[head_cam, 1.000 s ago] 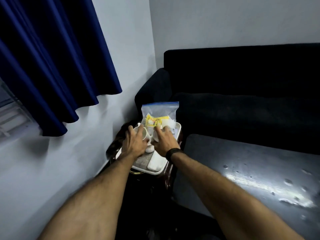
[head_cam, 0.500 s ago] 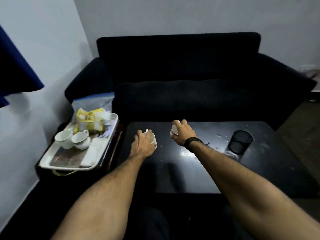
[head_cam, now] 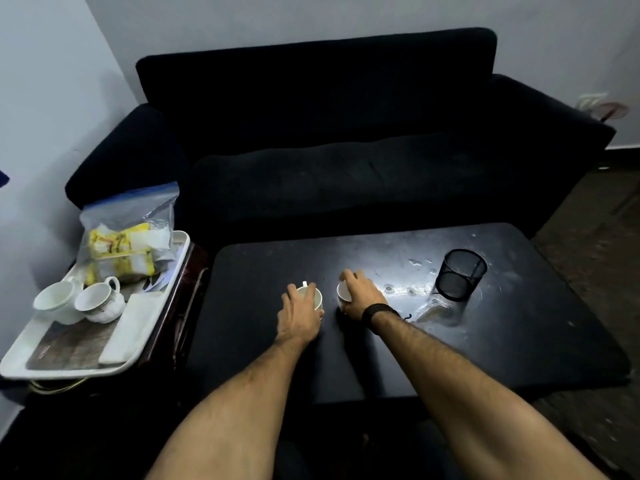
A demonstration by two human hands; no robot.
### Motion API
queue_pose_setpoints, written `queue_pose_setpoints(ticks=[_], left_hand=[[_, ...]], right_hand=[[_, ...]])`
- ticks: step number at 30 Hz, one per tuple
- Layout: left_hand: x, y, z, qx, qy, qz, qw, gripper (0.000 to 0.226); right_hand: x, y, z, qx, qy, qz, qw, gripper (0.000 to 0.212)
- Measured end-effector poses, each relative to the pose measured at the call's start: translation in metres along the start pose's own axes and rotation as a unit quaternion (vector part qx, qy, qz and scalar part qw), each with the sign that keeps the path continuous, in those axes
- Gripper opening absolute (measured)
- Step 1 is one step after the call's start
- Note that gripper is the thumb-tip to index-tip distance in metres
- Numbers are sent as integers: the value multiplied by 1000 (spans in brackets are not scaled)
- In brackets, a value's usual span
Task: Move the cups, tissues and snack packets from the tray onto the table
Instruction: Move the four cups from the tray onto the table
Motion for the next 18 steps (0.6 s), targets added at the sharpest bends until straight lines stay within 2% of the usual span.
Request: queue_pose_setpoints(ticks=[12, 15, 18], left_hand=[[-1, 1, -9, 8, 1, -10, 1000, 65], [0, 0, -6, 19, -6, -3, 1000, 73], [2, -7, -1, -4, -4, -4, 1000, 78]], right_hand=[[-10, 7, -4, 9, 6, 3, 1000, 45], [-9, 4, 0, 20, 1, 30, 999, 61], [0, -9, 5, -26, -17, 87, 996, 73]])
Point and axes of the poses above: each hand's wrist, its own z-axis away from the middle knuckle, its own y-axis out of the palm, x = y × z, the point moved 5 cm from there along -z, towards the middle knuckle, and after that the axes turned 2 degrees about -z, right-handed, at the moved point
